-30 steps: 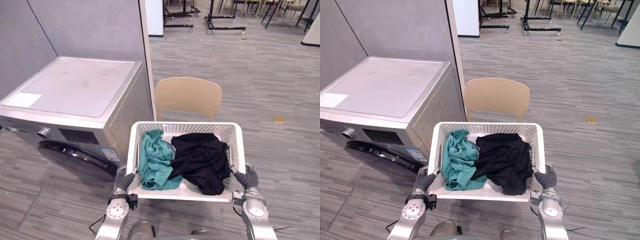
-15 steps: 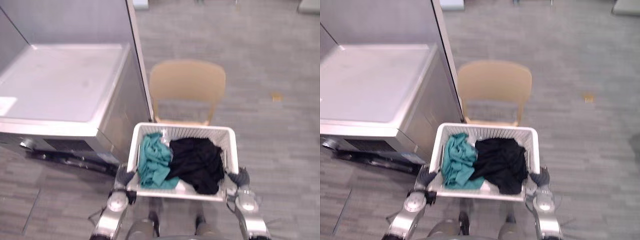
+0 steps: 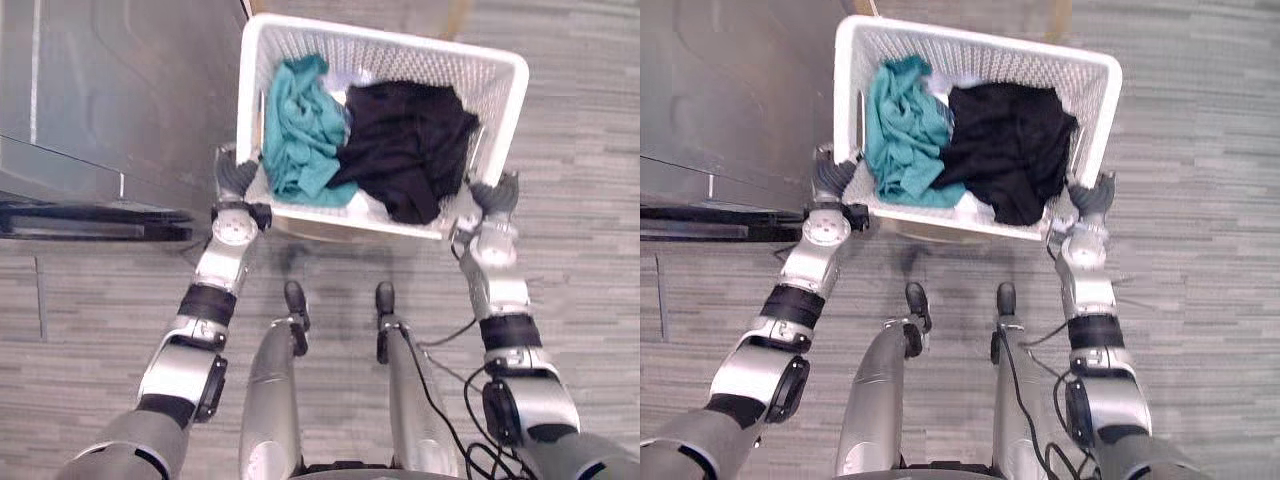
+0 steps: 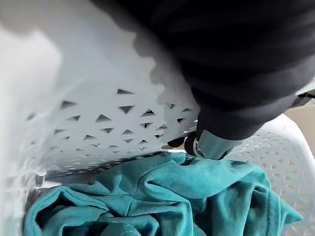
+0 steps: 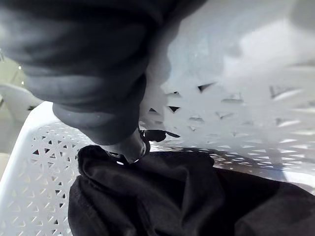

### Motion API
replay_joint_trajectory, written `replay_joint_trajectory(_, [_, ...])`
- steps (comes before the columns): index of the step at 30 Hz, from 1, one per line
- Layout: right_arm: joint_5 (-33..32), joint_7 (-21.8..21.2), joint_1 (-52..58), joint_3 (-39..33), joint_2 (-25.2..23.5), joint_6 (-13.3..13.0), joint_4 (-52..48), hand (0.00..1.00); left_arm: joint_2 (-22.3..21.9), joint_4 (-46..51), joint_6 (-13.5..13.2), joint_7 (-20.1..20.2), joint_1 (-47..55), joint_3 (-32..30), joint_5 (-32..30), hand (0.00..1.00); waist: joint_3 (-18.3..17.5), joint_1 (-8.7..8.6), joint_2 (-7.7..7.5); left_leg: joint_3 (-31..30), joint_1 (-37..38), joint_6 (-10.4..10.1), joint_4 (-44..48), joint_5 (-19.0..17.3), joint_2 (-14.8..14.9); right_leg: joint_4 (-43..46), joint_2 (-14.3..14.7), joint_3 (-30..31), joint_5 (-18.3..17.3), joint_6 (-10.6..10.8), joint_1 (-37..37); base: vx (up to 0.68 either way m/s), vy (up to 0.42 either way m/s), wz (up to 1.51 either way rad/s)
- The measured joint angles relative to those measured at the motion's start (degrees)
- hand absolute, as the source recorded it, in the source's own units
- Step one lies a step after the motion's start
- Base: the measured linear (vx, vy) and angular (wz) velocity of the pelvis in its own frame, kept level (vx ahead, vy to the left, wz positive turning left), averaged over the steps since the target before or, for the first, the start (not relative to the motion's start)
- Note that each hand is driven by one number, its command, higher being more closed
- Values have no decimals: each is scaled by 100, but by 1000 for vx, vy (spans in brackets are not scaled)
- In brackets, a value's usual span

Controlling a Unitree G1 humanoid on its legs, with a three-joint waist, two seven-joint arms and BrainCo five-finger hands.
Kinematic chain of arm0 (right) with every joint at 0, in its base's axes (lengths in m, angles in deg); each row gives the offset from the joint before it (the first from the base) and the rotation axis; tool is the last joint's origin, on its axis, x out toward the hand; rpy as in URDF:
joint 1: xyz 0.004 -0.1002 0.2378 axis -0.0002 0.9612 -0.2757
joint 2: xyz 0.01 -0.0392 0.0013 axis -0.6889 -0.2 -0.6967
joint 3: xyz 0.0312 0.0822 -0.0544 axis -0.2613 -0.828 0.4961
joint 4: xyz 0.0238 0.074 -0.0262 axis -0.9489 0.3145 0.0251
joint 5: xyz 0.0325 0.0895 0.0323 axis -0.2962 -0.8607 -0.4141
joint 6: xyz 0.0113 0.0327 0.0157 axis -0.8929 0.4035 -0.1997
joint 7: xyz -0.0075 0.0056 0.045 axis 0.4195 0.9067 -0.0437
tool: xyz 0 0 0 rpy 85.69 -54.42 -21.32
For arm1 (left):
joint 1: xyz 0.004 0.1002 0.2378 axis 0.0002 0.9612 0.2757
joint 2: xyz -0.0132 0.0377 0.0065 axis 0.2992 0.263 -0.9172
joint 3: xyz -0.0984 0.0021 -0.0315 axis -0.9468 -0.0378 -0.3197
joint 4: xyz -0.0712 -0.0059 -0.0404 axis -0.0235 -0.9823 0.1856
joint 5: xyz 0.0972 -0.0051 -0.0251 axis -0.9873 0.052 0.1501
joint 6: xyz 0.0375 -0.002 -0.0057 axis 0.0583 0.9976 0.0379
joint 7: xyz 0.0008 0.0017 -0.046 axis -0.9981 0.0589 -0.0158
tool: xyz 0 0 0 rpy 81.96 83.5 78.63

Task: Pick up the laundry basket with both hands and put the clothes into the washing machine.

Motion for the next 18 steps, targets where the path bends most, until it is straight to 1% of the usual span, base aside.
replay_joint_trajectory(1, [-2,0,-158,58,31,1,130,0,-6,-151,-34,-43,-75,-59,61,100,0,-1,0,-1,-29,-17,-3,11,2,-16,-1,-10,0,0,-18,0,0,0])
replay_joint_trajectory(3, [-49,-2,-348,94,32,1,371,0,-65,-201,-109,-53,-78,-227,77,100,0,8,0,1,-23,-33,-15,21,8,-22,-6,-52,0,0,-6,38,0,3])
replay_joint_trajectory(4, [-114,-3,-427,105,31,-4,449,0,-74,-208,-124,-62,-79,-271,77,0,0,6,0,1,-19,-35,-21,22,11,-22,-8,-73,0,0,-2,46,-9,3])
replay_joint_trajectory(5, [-287,-25,-636,115,30,-15,590,0,-128,-332,-252,-70,-144,-476,102,0,0,5,0,0,-12,-52,-33,32,20,-23,-9,-107,0,-1,6,0,0,0])
replay_joint_trajectory(8, [-458,-31,-989,159,18,-36,894,0,-279,-563,-349,-58,-310,-842,359,0,0,4,0,-7,43,-93,-108,78,26,-37,-9,-150,14,-21,57,0,-17,6])
replay_joint_trajectory(9, [-472,-31,-1041,161,13,-34,975,0,-349,-636,-355,-64,-307,-912,443,0,0,11,0,-6,95,-131,-164,104,21,-80,-12,-161,25,-39,109,-9,-23,7])
replay_joint_trajectory(12, [-501,-24,-1042,168,-89,-43,1111,0,-570,-724,-343,-77,-102,-1099,551,0,-1,42,-1,-20,317,-127,-318,152,15,-144,-10,-218,27,-48,309,0,-30,7])
replay_joint_trajectory(14, [-502,-24,-1037,222,-99,-69,1114,0,-636,-728,-319,-77,12,-1097,550,0,-2,46,-1,-32,391,-124,-414,199,-4,-171,-21,-255,24,-54,377,-9,-36,10])
replay_joint_trajectory(17, [-504,0,-898,259,-100,-87,1058,0,-666,-649,-278,-103,116,-1073,495,0,-2,108,0,-54,461,-96,-494,234,-16,-205,-25,-309,23,-75,455,-6,-31,8])
replay_joint_trajectory(18, [-506,17,-694,241,-117,-87,833,0,-702,-497,-269,-136,250,-1045,478,0,-2,146,0,-48,516,-111,-521,253,-30,-206,-34,-305,21,-78,491,0,0,0])
